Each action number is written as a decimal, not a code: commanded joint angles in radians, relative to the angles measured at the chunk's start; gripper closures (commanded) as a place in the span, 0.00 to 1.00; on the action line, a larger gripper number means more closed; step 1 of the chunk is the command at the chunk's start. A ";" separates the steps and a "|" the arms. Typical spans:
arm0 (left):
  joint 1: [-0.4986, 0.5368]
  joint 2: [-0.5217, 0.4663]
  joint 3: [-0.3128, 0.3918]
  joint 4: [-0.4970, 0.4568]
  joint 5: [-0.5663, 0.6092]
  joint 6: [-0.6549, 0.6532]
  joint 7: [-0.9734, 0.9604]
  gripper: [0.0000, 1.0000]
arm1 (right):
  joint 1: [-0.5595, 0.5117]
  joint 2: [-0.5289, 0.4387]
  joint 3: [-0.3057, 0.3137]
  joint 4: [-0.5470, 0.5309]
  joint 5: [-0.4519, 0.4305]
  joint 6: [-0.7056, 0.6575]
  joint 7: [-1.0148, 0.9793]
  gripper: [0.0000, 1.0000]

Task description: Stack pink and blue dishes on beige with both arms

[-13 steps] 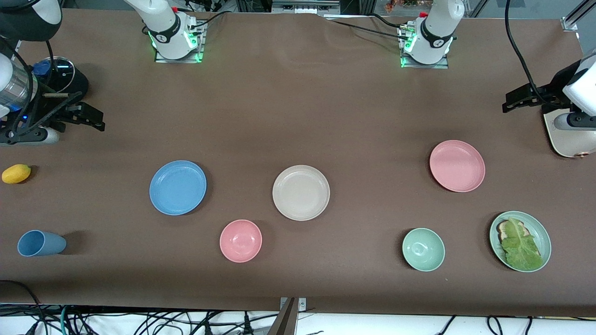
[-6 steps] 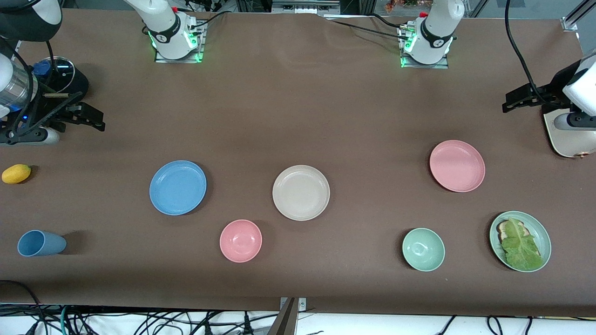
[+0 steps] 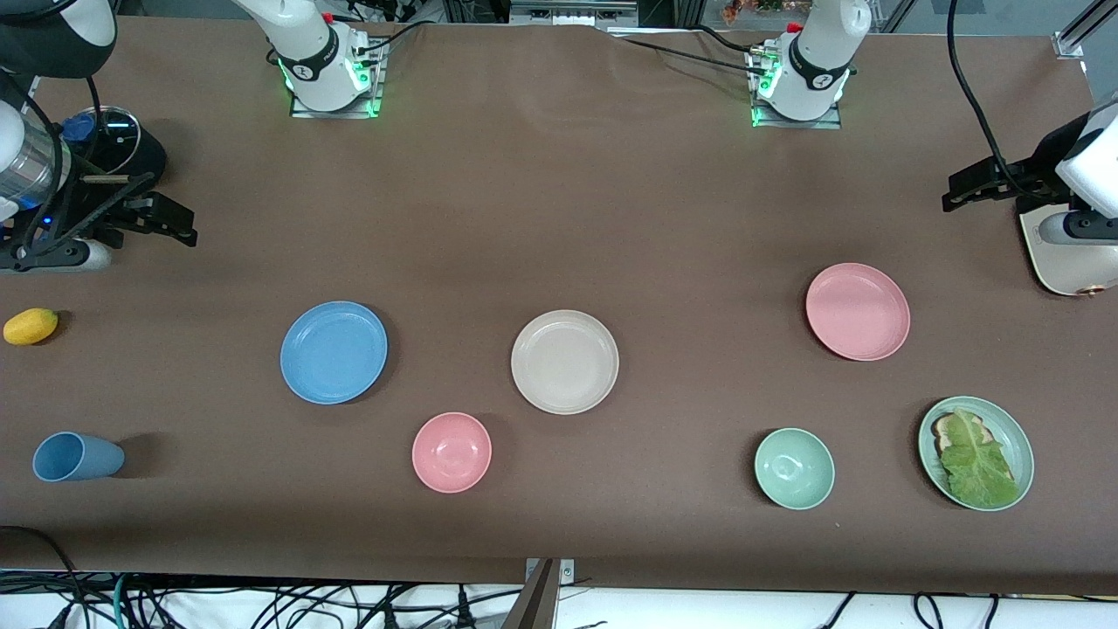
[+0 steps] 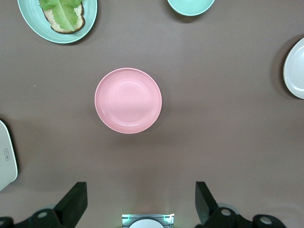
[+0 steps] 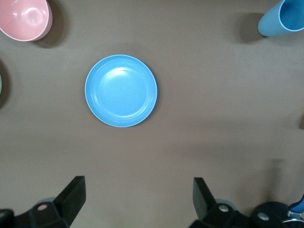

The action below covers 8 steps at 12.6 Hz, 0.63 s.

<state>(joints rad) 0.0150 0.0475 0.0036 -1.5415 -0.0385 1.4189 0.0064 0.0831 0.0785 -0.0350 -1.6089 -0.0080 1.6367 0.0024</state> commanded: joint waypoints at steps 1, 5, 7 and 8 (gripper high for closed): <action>0.005 0.002 -0.002 0.015 -0.006 0.002 -0.005 0.00 | -0.006 -0.002 0.006 0.009 0.000 -0.017 0.011 0.00; 0.005 0.011 -0.001 0.017 -0.006 0.003 -0.003 0.00 | -0.003 -0.002 0.006 0.011 0.000 -0.017 0.013 0.00; 0.005 0.038 -0.001 0.018 -0.006 0.008 -0.003 0.00 | -0.005 -0.002 0.006 0.011 0.000 -0.017 0.013 0.00; 0.005 0.055 0.001 0.018 -0.008 0.009 -0.002 0.00 | -0.005 -0.002 0.006 0.012 0.000 -0.017 0.013 0.00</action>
<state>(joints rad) 0.0158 0.0615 0.0045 -1.5422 -0.0384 1.4218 0.0064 0.0831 0.0785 -0.0349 -1.6089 -0.0079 1.6363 0.0024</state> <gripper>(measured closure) 0.000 0.000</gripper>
